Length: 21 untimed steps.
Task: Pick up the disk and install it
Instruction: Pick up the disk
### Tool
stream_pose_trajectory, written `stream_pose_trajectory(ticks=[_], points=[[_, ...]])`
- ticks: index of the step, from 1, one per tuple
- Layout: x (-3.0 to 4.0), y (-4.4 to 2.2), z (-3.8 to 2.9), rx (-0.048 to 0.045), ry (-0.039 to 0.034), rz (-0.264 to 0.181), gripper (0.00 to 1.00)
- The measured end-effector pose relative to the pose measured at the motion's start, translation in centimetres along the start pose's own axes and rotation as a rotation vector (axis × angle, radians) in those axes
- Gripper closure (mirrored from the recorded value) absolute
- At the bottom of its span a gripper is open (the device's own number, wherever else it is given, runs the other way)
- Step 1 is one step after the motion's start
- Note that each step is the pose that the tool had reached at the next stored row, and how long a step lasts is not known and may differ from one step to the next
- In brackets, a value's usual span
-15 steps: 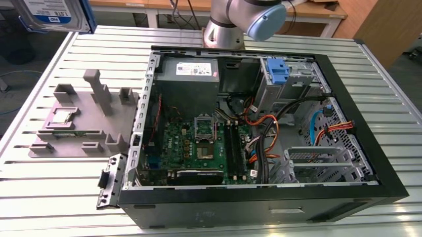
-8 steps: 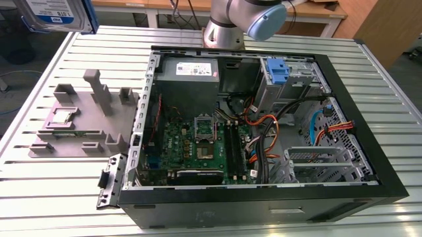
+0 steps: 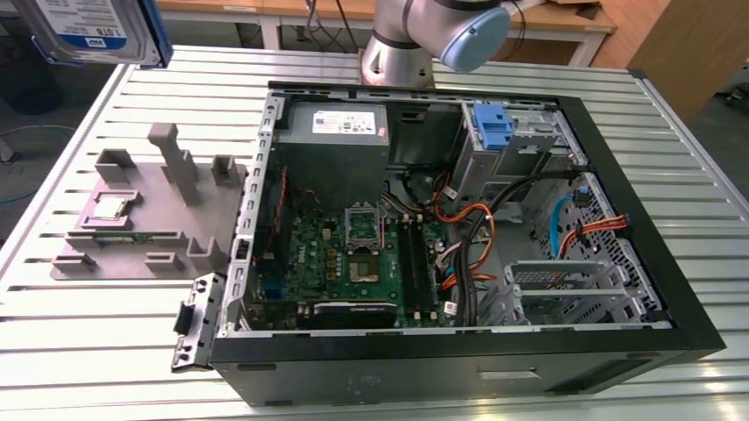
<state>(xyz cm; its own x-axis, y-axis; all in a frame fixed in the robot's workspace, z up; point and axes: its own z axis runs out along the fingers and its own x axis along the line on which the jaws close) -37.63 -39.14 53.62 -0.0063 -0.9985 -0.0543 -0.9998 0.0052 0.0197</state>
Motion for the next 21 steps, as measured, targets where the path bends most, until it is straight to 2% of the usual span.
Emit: stream_pose_trajectory(ticks=[3, 6, 21], points=[[0.18, -0.2, -0.01, 0.0001, -0.0001, 0.0, 0.63], [0.24, -0.66, -0.02, 0.0, -0.0001, 0.0, 0.63], [0.27, -2.43, -0.06, 0.0001, -0.0001, 0.0, 0.63]])
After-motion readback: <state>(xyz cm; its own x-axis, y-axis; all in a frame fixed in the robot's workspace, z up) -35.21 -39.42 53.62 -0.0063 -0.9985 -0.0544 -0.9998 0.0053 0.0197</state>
